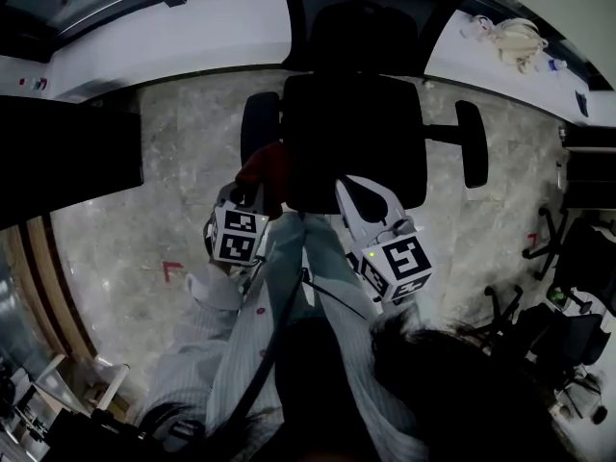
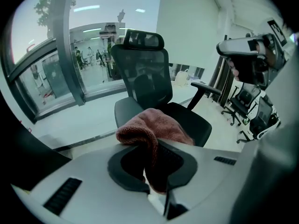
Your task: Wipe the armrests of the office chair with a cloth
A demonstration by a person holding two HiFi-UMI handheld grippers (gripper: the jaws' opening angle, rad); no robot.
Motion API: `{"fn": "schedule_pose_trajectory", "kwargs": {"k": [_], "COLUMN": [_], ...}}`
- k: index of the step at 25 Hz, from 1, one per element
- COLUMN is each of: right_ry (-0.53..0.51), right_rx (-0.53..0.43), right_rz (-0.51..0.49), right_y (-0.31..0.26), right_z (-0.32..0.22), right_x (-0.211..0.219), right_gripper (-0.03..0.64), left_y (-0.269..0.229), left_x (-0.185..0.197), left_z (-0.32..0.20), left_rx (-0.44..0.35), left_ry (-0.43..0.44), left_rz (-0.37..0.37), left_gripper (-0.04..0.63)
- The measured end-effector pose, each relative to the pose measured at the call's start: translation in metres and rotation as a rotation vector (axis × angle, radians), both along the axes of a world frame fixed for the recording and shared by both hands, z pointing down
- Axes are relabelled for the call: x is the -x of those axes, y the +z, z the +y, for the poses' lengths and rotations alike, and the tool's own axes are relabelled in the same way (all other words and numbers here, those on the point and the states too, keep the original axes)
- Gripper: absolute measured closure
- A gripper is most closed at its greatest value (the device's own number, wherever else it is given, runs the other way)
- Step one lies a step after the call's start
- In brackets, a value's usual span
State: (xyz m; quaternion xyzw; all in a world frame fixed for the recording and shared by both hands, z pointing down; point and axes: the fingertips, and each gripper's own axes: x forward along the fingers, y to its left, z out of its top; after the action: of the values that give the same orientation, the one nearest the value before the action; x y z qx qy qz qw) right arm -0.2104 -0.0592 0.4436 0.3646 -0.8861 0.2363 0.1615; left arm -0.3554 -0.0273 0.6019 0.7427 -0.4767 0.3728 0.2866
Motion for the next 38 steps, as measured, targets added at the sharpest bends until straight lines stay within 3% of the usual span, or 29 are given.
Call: {"fn": "schedule_pose_trajectory", "kwargs": {"k": [7,13,18,24,34,38], "right_ry": [0.034,0.075,0.104,0.078,0.01,-0.001], "right_rx": [0.038,0.053,0.054,0.036,-0.001,0.003], "right_rz": [0.024,0.039,0.038,0.02,-0.008,-0.007], "right_y": [0.017,0.026,0.028,0.019,-0.003,-0.004], "right_z": [0.0,-0.01,-0.015,-0.007,0.013,0.017], "right_x": [-0.011,-0.032,-0.045,-0.042,-0.029,-0.027], "right_gripper": [0.615,0.615,0.615,0.615,0.615,0.615], "left_y": [0.015,0.023,0.022,0.02,0.002,0.0], "left_x": [0.013,0.02,0.022,0.017,-0.005,-0.005], "left_z": [-0.089,-0.176,-0.204,-0.159,-0.016,-0.002], "left_rx": [-0.051,-0.101,-0.12,-0.067,0.019,0.017], "left_ry": [0.089,0.044,0.018,0.022,-0.003,-0.038], "left_rz": [-0.113,-0.126,-0.144,-0.14,-0.045,-0.023], "left_gripper": [0.563,0.563,0.563,0.563,0.563,0.563]}}
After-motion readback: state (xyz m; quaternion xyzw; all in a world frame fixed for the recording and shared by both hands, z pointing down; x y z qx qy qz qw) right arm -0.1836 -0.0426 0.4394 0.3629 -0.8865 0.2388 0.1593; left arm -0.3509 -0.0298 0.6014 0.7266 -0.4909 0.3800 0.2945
